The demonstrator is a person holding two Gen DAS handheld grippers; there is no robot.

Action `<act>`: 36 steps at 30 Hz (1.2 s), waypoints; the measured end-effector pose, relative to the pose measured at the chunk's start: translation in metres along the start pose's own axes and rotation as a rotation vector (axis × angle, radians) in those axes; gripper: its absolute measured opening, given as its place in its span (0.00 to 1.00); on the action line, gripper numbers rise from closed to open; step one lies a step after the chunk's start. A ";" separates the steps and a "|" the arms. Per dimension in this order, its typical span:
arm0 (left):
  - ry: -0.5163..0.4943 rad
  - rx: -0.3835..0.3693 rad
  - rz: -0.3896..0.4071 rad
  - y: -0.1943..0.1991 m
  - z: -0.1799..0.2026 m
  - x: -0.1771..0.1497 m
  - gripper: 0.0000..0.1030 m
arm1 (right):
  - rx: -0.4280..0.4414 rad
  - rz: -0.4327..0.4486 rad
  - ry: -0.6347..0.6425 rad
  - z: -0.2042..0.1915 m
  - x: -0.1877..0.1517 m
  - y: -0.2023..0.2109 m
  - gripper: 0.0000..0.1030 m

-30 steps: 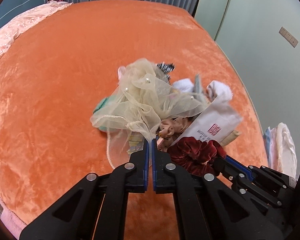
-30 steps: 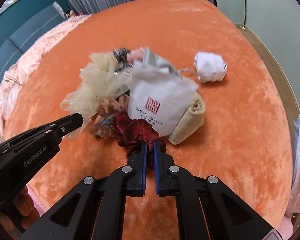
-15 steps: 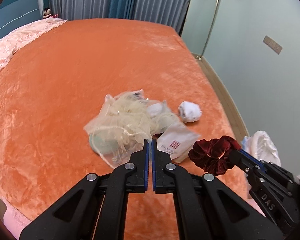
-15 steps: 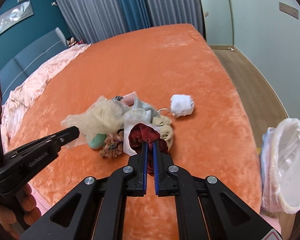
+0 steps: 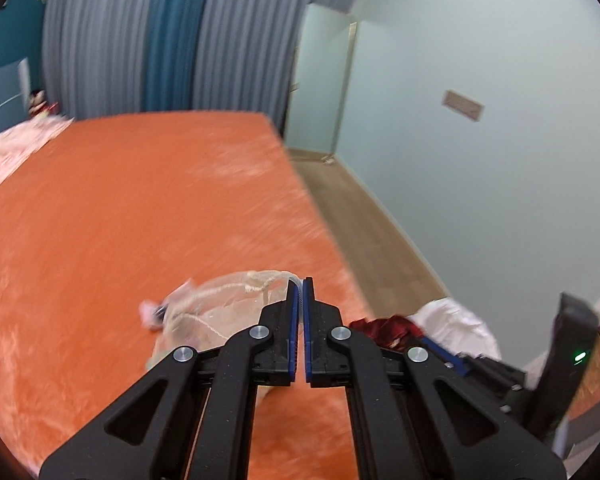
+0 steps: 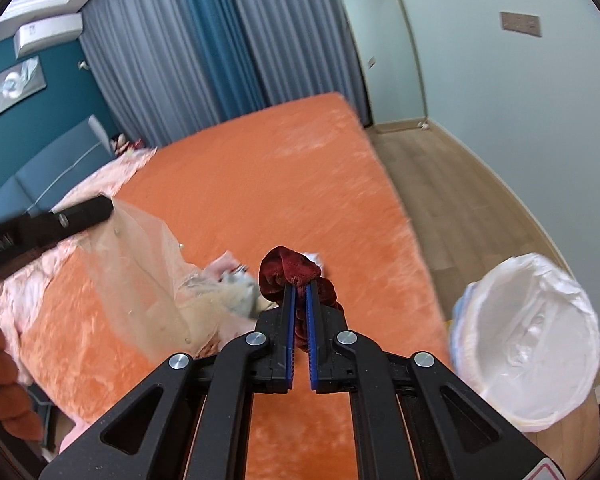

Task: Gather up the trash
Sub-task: 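Lift the scrunchie with the right tool and carry it over the wastebasket, then open the right tool to drop the scrunchie into the wastebasket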

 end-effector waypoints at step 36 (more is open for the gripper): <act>-0.199 -0.344 -0.175 -0.100 0.256 -0.011 0.58 | -0.266 0.083 -0.379 0.222 -0.052 0.068 0.35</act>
Point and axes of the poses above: each gripper's, at about its wrist camera, not at the fingertips, and y roughly against the way its jaws point, z to its right, x to its top, the point moved 5 cm from there along -y, roughly the way its jaws point, and after that the axes turned 12 degrees about -z, right-handed, at the moved point
